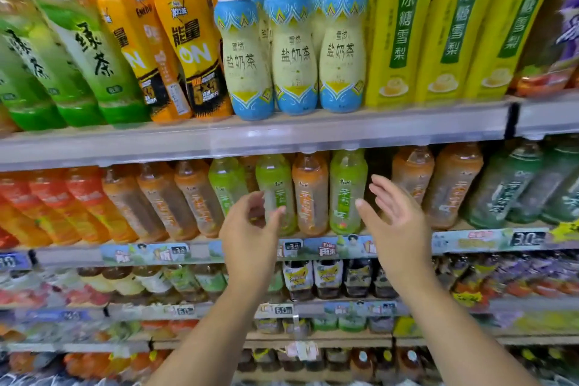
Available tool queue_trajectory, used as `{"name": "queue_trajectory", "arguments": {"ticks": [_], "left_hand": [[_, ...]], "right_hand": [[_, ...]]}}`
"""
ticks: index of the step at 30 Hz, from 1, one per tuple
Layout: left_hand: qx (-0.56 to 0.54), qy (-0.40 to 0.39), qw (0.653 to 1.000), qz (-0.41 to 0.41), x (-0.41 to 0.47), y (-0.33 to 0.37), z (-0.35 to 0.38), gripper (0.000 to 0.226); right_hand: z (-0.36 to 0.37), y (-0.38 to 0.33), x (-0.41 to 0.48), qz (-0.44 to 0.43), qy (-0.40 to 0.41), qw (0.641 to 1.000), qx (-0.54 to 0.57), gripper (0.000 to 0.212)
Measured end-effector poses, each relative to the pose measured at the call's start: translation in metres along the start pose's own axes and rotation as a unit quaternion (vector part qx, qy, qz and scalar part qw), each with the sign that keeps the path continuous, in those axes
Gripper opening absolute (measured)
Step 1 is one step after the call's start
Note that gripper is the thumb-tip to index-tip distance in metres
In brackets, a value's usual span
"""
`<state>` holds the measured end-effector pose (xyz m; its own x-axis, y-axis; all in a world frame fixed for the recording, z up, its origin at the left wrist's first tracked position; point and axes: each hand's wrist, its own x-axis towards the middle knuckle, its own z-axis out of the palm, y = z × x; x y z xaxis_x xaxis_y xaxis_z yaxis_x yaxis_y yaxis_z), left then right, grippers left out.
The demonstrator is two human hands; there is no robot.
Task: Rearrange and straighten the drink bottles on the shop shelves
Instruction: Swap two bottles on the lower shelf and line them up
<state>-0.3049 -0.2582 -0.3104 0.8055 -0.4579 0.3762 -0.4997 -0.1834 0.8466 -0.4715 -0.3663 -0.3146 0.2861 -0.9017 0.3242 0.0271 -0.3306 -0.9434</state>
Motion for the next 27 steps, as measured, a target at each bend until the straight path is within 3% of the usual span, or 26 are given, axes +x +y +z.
{"name": "queue_trajectory", "arguments": {"ticks": [5, 8, 14, 27], "left_hand": [[0.013, 0.115, 0.993, -0.015, 0.027, -0.016, -0.032, 0.036], [0.024, 0.140, 0.990, 0.005, 0.045, -0.015, -0.045, 0.029], [0.047, 0.123, 0.991, 0.006, 0.065, -0.007, -0.048, 0.057], [0.180, 0.089, 0.978, 0.053, 0.083, -0.001, -0.038, 0.048]], "right_hand": [[0.012, 0.010, 0.008, -0.019, 0.020, 1.000, -0.004, 0.046], [0.021, 0.014, 0.023, -0.027, 0.050, 0.998, -0.013, 0.055], [0.037, 0.019, 0.042, -0.008, 0.062, 0.997, -0.041, 0.064], [0.045, 0.009, 0.041, 0.027, 0.056, 0.996, -0.063, 0.071]]}}
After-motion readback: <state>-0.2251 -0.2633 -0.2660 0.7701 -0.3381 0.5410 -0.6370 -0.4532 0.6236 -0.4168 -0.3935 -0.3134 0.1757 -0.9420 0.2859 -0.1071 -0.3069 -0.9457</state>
